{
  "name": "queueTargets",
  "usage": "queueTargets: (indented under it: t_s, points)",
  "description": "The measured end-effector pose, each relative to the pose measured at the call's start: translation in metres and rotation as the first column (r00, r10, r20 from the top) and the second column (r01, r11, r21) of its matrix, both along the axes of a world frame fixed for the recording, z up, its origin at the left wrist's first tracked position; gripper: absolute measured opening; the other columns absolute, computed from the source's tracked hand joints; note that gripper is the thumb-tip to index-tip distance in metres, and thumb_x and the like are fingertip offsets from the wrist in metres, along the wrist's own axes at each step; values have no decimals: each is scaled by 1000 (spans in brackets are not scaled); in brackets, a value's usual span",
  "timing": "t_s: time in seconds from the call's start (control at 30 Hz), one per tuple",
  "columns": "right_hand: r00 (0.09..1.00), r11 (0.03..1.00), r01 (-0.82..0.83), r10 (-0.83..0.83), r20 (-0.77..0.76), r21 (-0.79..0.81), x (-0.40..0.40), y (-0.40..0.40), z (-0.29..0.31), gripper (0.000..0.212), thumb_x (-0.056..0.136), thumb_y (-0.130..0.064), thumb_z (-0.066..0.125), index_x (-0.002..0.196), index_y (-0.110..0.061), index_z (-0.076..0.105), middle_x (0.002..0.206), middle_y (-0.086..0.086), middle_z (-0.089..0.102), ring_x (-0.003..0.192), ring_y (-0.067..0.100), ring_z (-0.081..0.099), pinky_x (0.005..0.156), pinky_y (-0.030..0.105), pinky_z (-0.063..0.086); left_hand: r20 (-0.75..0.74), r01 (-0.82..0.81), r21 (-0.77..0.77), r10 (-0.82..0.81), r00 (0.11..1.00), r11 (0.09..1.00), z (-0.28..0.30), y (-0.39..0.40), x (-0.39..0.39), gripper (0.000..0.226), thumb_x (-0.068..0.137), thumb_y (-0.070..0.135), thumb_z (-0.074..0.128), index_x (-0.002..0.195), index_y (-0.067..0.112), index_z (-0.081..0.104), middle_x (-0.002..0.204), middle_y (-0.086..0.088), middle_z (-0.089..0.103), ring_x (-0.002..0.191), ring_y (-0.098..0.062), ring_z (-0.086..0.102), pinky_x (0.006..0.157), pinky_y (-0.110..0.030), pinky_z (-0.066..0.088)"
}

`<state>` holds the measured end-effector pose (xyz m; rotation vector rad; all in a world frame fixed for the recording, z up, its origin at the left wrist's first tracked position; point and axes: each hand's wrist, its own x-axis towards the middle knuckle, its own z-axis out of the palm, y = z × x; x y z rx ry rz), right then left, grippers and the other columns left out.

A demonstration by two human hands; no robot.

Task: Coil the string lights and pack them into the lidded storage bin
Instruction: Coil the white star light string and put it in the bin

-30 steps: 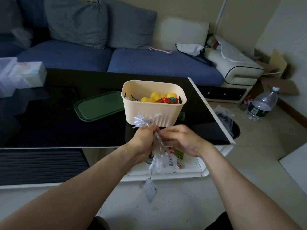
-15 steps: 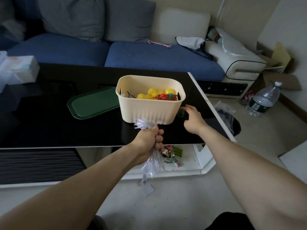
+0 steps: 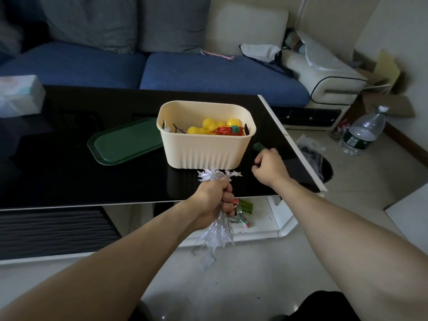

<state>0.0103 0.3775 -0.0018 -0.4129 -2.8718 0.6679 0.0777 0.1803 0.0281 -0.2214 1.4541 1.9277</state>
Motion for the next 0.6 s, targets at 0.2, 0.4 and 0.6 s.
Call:
queueTargets:
  t_s: [0.2, 0.4, 0.6]
  points:
    - [981, 980, 195, -194, 18, -47, -17, 7, 15, 73, 83, -21, 76, 145, -28, 38, 154, 12, 25, 140, 35, 31, 108, 49, 39, 17, -15, -7, 15, 1000, 1000, 0, -2, 0, 37, 108, 27, 29, 74, 16, 38, 53, 2, 28, 42, -14, 26, 53, -31, 36]
    - [937, 991, -136, 134, 322, -14, -48, 17, 12, 65, 97, -14, 58, 155, -31, 33, 168, -2, 11, 152, 30, 20, 118, 48, 29, 24, -30, -16, 31, 999, 999, -1, -3, -11, 37, 108, 27, 31, 74, 16, 39, 53, 2, 29, 42, -14, 26, 53, -31, 36]
    - [989, 988, -111, 99, 110, 110, -36, 9, -3, 18, 93, -14, 65, 111, -16, 63, 125, 6, 52, 110, 23, 57, 88, 33, 49, 54, -42, -16, 43, 998, 999, -5, -1, -17, 38, 108, 29, 31, 73, 17, 40, 53, 2, 29, 42, -14, 27, 52, -30, 38]
